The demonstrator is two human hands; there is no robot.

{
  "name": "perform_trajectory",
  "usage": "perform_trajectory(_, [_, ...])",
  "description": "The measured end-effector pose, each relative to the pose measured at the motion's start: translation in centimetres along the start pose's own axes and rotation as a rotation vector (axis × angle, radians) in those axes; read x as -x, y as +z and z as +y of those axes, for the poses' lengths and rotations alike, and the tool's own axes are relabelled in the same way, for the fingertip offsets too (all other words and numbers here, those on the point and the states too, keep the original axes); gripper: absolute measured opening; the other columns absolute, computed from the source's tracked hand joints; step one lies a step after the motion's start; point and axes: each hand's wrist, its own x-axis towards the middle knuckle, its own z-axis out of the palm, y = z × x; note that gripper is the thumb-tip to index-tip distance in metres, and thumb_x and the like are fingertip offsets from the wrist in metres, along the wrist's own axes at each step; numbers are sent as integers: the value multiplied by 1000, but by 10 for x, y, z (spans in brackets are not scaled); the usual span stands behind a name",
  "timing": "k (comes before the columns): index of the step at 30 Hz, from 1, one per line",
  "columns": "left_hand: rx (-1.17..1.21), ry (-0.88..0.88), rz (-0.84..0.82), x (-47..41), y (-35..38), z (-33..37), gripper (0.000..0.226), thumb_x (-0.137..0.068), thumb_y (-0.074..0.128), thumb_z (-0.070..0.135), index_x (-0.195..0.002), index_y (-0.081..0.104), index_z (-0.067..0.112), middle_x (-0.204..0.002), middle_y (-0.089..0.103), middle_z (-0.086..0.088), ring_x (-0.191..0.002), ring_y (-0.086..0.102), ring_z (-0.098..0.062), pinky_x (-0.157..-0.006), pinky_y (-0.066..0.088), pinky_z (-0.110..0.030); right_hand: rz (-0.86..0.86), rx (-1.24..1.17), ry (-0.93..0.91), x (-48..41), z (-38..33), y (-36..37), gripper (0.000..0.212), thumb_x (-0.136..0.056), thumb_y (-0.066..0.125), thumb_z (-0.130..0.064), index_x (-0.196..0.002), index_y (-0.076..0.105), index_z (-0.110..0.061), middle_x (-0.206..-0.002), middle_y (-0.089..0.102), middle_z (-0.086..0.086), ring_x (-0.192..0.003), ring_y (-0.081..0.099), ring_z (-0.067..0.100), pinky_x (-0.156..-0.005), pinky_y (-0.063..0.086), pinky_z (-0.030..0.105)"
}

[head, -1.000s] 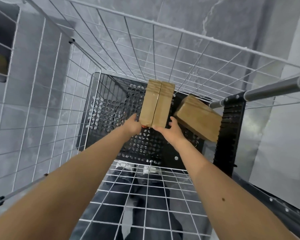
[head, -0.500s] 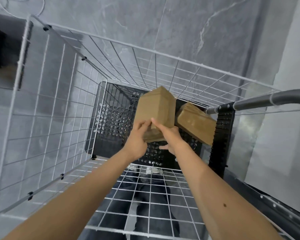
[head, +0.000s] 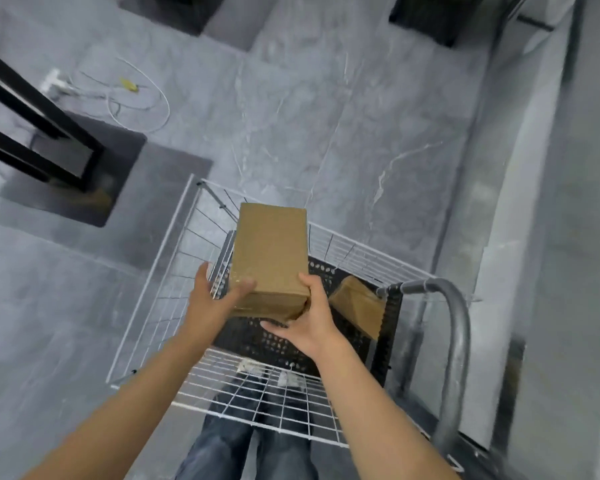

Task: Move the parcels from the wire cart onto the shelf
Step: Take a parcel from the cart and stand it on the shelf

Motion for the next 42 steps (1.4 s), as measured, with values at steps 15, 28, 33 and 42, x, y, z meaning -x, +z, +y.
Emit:
perform_trajectory(15, [-236, 534, 238, 131, -42, 145, 133, -47, 81, 59, -149, 7, 14, -141, 26, -8, -134, 22, -25, -111, 26, -41, 59, 689, -771, 200, -53, 109, 60, -88, 64, -41, -140, 34, -43, -137, 47, -15, -116, 51, -1, -90, 46, 20])
perform_trajectory(28, [-411, 1137, -123, 194, -54, 195, 107, -57, 79, 44, -145, 21, 33, -131, 23, 8, -111, 29, -13, -88, 36, -16, 232, 625, -1146, 310, -16, 134, 73, -81, 72, -3, -136, 43, -42, -142, 42, -16, -125, 44, -5, -83, 44, 3])
perform_trajectory(33, [-403, 1411, -337, 210, -66, 208, 94, -60, 87, 12, -134, 34, 36, -119, 30, 7, -97, 39, 3, -83, 40, -8, 440, 562, -1299, 336, 21, 135, 85, -74, 74, 4, -138, 42, -41, -146, 38, -12, -127, 47, 2, -94, 53, 30])
perform_trajectory(42, [-420, 1614, -666, 286, -44, 189, 86, -61, 85, 9, -133, 44, 31, -114, 38, 7, -93, 42, 1, -78, 39, -8, 872, 393, -1486, 401, 105, 108, 76, -82, 66, 6, -136, 43, -42, -148, 35, -11, -133, 41, 4, -103, 47, 31])
